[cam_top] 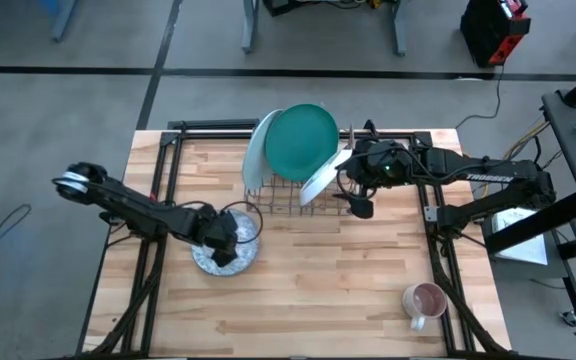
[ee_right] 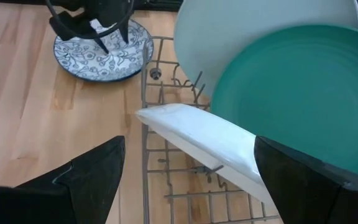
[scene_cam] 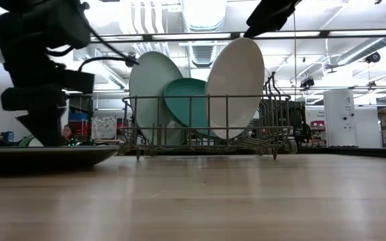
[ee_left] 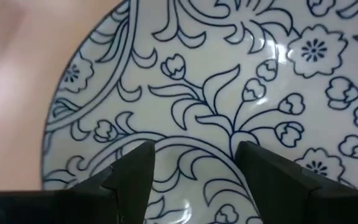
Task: Sort dishes
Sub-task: Put the white patterned plate into the dish rack
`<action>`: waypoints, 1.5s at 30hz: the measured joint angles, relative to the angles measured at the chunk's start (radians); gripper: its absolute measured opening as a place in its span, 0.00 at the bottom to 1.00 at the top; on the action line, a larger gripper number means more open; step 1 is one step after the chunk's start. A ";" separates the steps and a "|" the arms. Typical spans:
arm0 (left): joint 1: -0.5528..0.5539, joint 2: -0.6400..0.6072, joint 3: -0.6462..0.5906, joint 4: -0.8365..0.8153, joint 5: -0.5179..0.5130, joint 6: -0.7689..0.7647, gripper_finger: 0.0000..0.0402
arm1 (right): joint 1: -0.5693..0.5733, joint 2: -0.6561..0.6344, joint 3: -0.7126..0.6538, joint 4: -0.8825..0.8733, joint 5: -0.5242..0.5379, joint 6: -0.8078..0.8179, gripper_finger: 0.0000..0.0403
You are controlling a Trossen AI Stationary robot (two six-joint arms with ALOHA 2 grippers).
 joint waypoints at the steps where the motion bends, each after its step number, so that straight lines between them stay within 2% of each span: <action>1: -0.003 0.008 0.000 0.033 0.007 -0.003 0.57 | 0.000 0.000 0.000 0.000 -0.008 0.000 0.85; 9: -0.061 0.078 0.055 0.224 0.182 0.049 0.57 | 0.000 0.000 0.000 0.000 -0.047 -0.010 0.85; 11: -0.086 0.094 0.090 0.224 0.221 0.076 0.57 | 0.000 0.000 0.000 0.000 -0.047 -0.020 0.85; 14: -0.125 0.103 0.147 0.210 0.227 0.128 0.57 | 0.000 -0.002 0.000 -0.001 -0.048 -0.024 0.85; 18: -0.168 0.086 0.226 0.040 0.173 0.118 0.57 | 0.000 -0.013 0.013 -0.037 -0.038 0.070 0.85; 24: -0.249 0.052 0.346 -0.323 0.025 0.016 0.57 | 0.025 -0.042 0.028 -0.072 -0.040 0.233 0.85; 27: -0.295 0.030 0.369 -0.432 -0.031 -0.033 0.57 | 0.053 -0.060 0.028 -0.101 -0.040 0.326 0.85; 32: -0.368 -0.012 0.325 -0.459 -0.071 -0.075 0.57 | 0.130 -0.081 0.024 -0.117 -0.049 0.499 0.85; 34: -0.395 -0.024 0.273 -0.389 -0.108 -0.075 0.57 | 0.177 -0.079 0.021 -0.150 -0.064 0.567 0.85; 38: -0.447 -0.035 0.141 -0.232 -0.114 -0.092 0.57 | 0.278 -0.068 -0.006 -0.134 -0.066 0.710 0.85; 45: -0.512 -0.035 -0.004 -0.069 -0.113 -0.174 0.57 | 0.401 -0.011 -0.121 0.104 -0.042 0.987 0.85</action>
